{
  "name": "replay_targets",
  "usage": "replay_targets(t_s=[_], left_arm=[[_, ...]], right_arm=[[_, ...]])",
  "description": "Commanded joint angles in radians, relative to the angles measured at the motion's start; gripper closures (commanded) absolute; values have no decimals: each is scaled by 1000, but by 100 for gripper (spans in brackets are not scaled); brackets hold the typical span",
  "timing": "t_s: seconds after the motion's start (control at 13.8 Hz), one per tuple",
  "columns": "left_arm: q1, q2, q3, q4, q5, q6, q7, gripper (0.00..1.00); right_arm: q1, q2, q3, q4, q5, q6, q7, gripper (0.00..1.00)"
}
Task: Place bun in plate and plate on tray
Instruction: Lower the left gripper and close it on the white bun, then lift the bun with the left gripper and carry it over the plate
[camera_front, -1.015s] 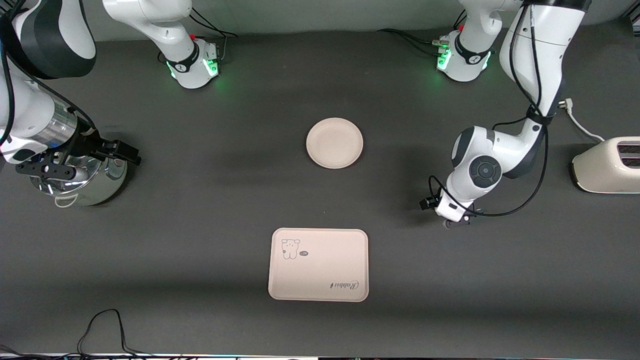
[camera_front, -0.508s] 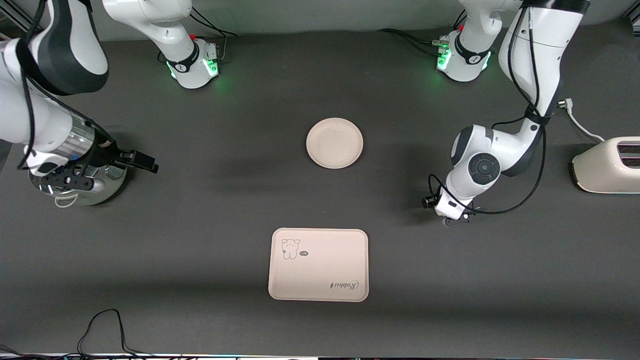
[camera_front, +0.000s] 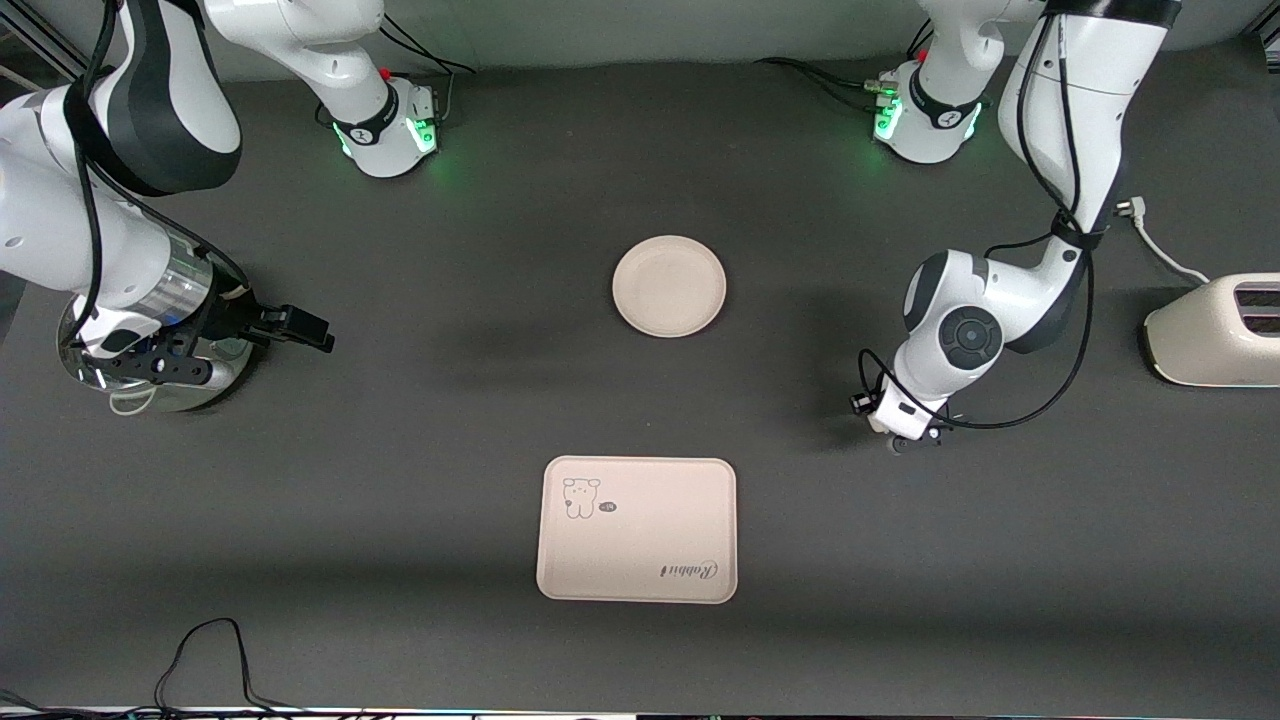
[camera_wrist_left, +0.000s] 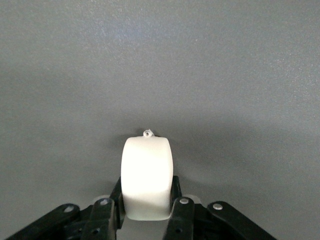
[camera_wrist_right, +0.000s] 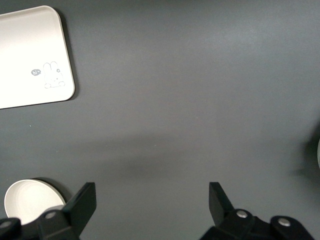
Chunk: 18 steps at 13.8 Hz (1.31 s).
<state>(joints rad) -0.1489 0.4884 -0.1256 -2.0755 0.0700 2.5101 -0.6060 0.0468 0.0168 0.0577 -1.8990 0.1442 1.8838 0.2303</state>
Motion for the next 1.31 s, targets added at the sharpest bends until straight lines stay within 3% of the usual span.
replay_targets(t_s=[0.0, 0.73, 1.02, 1.23], left_arm=[[-1, -25, 7, -21, 20, 1, -8, 62], [-1, -112, 6, -9, 20, -121, -1, 67], [-18, -226, -6, 54, 19, -337, -14, 67], [-32, -298, -74, 197, -24, -589, -43, 67]], right_arm=[[4, -15, -4, -9, 21, 4, 3, 0], [4, -17, -4, -8, 21, 3, 3, 0], [4, -18, -4, -8, 21, 1, 3, 0], [4, -15, -4, -6, 21, 1, 3, 0]])
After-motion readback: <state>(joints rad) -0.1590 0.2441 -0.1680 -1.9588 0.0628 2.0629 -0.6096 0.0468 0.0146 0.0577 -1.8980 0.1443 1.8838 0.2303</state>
